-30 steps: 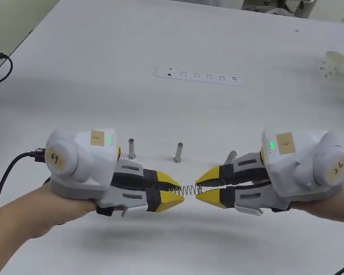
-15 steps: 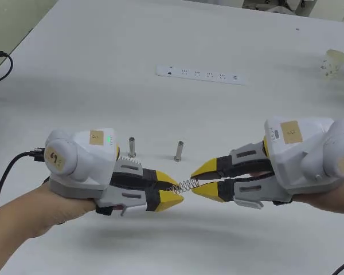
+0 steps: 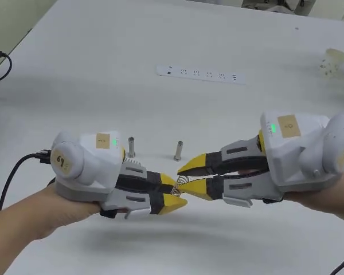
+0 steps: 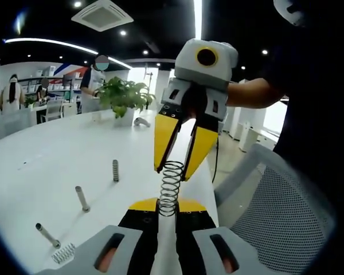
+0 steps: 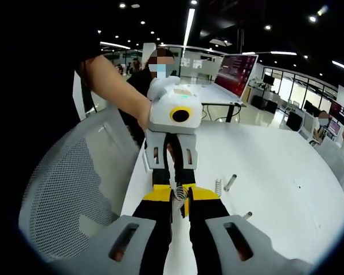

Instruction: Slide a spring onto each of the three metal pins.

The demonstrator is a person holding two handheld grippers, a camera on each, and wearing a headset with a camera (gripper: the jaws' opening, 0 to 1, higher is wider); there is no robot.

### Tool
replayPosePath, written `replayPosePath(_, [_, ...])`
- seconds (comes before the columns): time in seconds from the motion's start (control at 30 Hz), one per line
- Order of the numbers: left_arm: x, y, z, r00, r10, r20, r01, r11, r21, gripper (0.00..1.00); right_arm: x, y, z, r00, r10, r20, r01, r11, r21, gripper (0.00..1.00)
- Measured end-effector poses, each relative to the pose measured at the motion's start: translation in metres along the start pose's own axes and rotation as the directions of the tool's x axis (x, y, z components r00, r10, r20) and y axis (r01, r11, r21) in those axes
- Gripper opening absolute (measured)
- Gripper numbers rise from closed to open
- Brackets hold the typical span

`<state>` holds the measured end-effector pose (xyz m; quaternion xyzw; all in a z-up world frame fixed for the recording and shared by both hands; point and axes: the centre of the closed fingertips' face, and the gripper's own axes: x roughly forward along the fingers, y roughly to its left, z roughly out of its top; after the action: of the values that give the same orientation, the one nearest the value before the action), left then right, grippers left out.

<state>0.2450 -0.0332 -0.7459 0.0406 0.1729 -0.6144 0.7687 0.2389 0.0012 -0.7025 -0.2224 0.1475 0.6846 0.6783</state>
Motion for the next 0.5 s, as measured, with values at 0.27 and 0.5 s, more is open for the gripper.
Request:
replayPosePath(0.27, [-0.0034,0.0022,0.0003,1.0000,0.006,0.001,-0.006,1.000,0.006,0.02,0.0048,-0.0001,0.0051,0.9995,-0.016,0.026,0.017,0.999,-0.036,0.07])
replayPosePath(0.5, [-0.0028,0.0020,-0.0003,1.0000,0.004,-0.001,-0.004,1.000,0.003,0.02,0.0043,0.0008,0.0051,0.9993,-0.015,0.034,0.016,0.999,-0.044,0.07])
